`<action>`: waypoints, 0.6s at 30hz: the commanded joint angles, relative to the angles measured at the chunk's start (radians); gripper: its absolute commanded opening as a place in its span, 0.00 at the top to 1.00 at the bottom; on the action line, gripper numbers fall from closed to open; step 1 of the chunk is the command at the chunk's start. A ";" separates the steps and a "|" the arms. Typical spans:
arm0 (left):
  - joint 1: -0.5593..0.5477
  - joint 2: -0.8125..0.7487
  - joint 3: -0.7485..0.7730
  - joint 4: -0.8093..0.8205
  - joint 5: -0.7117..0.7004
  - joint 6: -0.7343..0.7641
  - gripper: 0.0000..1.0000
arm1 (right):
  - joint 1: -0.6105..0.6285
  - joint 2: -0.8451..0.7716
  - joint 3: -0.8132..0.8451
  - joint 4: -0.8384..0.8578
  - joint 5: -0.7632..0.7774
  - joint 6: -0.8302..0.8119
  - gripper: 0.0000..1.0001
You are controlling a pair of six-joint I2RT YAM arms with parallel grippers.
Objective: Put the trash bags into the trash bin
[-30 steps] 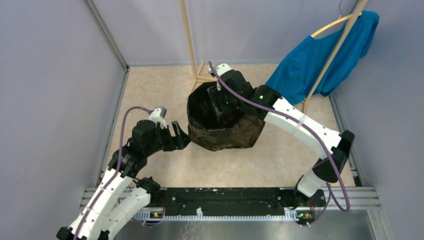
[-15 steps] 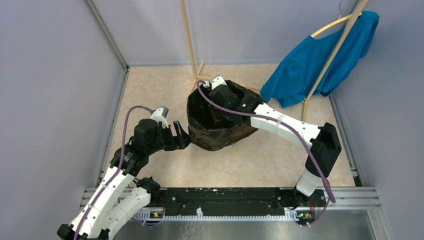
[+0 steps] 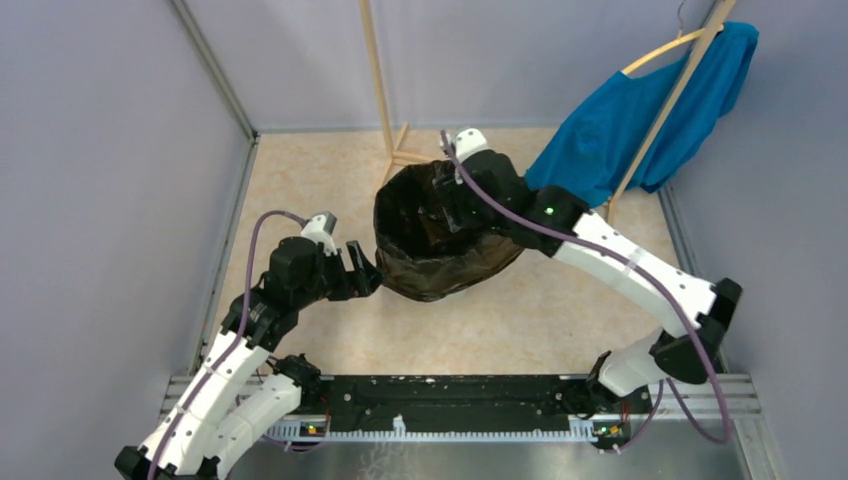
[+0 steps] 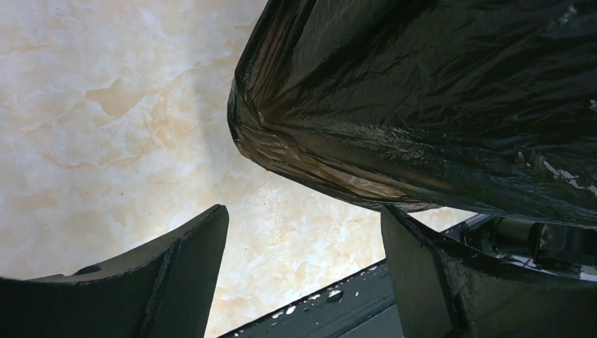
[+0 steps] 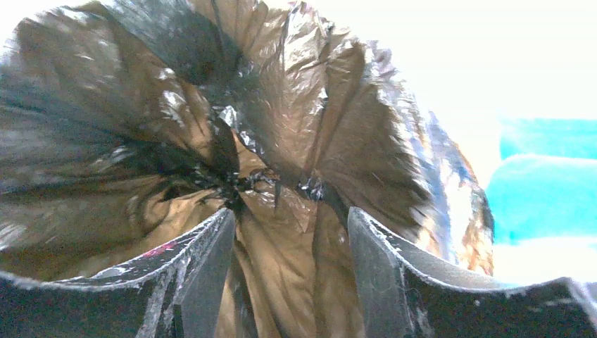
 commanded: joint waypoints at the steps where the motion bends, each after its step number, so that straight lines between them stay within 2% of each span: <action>1: 0.001 0.006 0.000 0.038 -0.014 -0.004 0.14 | 0.009 -0.163 0.021 -0.013 -0.023 0.074 0.37; 7: 0.001 -0.001 -0.021 0.050 -0.027 -0.020 0.14 | 0.009 -0.366 -0.078 0.002 0.089 0.118 0.32; 14: 0.001 -0.020 -0.015 0.036 -0.081 -0.049 0.14 | -0.009 -0.520 -0.272 0.042 0.371 0.127 0.28; 16: 0.001 -0.033 -0.015 0.036 -0.102 -0.058 0.14 | -0.056 -0.537 -0.335 0.058 0.348 0.141 0.28; 18: 0.001 -0.049 -0.010 0.034 -0.122 -0.062 0.13 | -0.126 -0.547 -0.398 0.088 0.250 0.160 0.29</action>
